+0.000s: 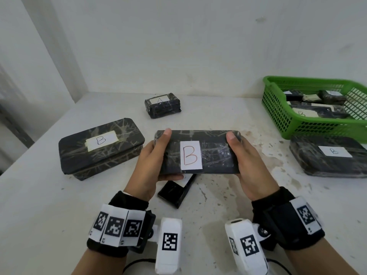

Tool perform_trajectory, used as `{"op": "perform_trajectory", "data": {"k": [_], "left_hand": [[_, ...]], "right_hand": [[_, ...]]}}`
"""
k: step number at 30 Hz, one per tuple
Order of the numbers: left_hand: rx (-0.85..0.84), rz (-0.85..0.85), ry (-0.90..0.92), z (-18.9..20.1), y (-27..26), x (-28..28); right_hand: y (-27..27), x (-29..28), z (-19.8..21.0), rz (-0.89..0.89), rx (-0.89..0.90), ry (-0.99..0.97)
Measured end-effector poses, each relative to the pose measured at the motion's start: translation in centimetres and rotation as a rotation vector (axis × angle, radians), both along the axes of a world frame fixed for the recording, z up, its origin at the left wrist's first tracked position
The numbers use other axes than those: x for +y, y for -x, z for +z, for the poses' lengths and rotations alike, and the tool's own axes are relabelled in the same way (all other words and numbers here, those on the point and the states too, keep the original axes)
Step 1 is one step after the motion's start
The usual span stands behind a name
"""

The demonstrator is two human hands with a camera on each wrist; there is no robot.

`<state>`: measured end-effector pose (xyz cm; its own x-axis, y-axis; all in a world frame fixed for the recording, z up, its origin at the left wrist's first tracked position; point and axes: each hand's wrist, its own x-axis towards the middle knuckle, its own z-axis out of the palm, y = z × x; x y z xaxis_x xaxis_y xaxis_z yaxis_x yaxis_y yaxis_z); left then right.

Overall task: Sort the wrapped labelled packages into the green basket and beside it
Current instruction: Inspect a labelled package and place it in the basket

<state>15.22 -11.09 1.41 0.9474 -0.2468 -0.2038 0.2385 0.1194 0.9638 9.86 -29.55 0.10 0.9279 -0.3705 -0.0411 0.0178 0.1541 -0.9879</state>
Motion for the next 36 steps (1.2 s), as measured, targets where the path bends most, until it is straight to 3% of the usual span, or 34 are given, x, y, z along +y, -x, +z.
{"op": "perform_trajectory", "data": {"k": [20,30,36], "left_hand": [[-0.114,0.044,-0.04,-0.4,0.0,0.3],[-0.164,-0.049,0.009,0.0,0.2,0.5],[-0.135,-0.026,0.115,0.0,-0.7,1.2]], "right_hand": [[0.3,0.1,-0.8,0.079,-0.014,0.063],[0.4,-0.7,-0.1,0.08,-0.042,0.023],[-0.1,-1.2,-0.1,0.213,-0.111,-0.24]]}}
